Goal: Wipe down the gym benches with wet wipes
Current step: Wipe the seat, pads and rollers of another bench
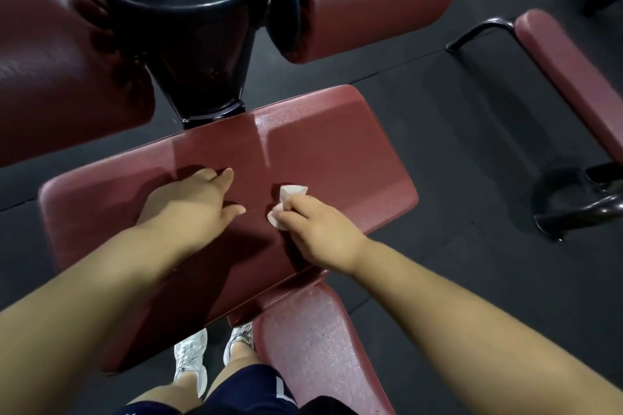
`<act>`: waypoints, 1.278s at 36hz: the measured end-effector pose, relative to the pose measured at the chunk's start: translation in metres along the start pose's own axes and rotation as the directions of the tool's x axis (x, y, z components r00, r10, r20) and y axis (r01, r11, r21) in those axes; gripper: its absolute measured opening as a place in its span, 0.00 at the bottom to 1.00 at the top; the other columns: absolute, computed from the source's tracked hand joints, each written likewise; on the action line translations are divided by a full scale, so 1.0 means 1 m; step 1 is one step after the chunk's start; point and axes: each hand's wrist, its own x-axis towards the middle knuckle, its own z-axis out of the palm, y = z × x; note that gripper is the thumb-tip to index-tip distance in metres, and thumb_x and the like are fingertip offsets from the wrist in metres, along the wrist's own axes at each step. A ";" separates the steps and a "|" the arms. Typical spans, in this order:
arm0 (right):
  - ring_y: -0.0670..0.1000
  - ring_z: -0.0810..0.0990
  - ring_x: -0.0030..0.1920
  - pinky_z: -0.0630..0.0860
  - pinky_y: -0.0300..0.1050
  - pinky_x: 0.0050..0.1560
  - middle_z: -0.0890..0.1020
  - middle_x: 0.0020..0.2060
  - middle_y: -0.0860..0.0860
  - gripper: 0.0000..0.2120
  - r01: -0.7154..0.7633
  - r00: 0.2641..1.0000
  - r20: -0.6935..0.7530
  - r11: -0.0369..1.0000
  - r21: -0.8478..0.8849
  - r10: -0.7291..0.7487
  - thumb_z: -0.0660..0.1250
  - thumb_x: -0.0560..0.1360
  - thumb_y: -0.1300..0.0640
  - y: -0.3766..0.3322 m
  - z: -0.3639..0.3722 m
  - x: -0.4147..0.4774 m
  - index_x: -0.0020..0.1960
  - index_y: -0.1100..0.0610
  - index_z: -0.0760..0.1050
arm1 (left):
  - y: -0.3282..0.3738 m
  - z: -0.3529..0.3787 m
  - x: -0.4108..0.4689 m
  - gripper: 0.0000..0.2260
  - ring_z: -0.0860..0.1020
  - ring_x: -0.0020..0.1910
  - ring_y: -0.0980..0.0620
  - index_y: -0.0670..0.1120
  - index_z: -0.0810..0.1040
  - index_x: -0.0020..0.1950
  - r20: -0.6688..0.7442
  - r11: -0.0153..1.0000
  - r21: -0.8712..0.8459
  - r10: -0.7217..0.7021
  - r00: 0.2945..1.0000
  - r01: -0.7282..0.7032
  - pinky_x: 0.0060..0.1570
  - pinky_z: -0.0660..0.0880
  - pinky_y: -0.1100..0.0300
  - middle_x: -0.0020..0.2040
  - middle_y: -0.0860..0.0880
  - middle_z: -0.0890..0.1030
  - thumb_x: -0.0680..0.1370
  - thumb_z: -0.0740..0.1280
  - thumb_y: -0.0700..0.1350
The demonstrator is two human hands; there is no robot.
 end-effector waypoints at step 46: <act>0.59 0.73 0.53 0.54 0.42 0.42 0.72 0.40 0.58 0.14 -0.662 0.743 -0.288 0.727 -0.181 0.604 0.48 0.66 0.62 0.109 -0.057 0.130 0.42 0.53 0.71 | -0.041 0.015 -0.022 0.20 0.76 0.58 0.48 0.55 0.69 0.69 -0.138 0.974 -0.183 -0.163 0.977 0.137 0.51 0.74 0.57 0.60 0.54 0.71 0.79 0.55 0.58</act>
